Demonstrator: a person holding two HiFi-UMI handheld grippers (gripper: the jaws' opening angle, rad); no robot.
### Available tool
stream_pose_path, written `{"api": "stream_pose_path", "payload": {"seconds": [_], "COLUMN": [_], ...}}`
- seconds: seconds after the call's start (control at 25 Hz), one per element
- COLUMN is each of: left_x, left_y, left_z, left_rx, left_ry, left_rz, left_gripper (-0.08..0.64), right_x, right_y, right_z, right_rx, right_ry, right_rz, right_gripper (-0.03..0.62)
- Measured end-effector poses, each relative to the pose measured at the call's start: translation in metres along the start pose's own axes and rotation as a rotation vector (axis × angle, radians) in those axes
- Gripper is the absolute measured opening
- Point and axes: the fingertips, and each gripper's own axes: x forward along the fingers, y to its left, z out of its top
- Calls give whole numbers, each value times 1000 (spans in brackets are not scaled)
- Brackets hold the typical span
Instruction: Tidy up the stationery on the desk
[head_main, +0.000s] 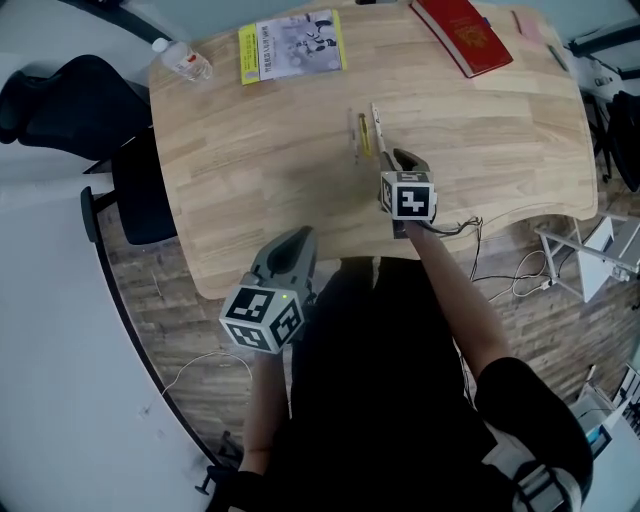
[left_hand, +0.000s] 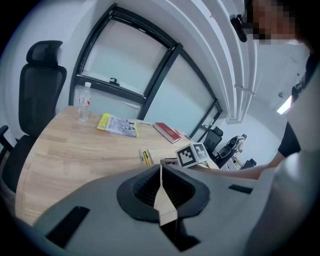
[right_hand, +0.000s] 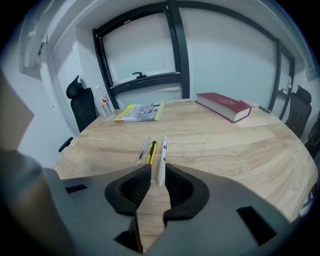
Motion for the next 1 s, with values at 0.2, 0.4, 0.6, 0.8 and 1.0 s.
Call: {"api": "stream_pose_path", "payload": {"seconds": [0.2,0.4,0.6,0.8,1.0], "left_x": [-1,-11,-9,-2,7], "left_y": [-5,-15,-32,-54,-83], "left_z": [-3,-4,-3,8,12], "left_rx": [3,7,-23,-56,-52], "left_ry": [-8,-50,-92,-148,-175], "left_rz": [-34,18,68,98,108], "left_gripper": [41,41,41,41,41], "right_x": [-36,-73,-105,-132,-171], "right_y": [11,20,13,-14,-32], "right_z": [17,24,23,14,12], "right_rx": [-94,-188,-235,-251,-220], "right_ry": [-62,-82,-94,-74,-86], "right_rz": [70,147,213,247,321], "right_gripper": [72,56,37,31,28]}}
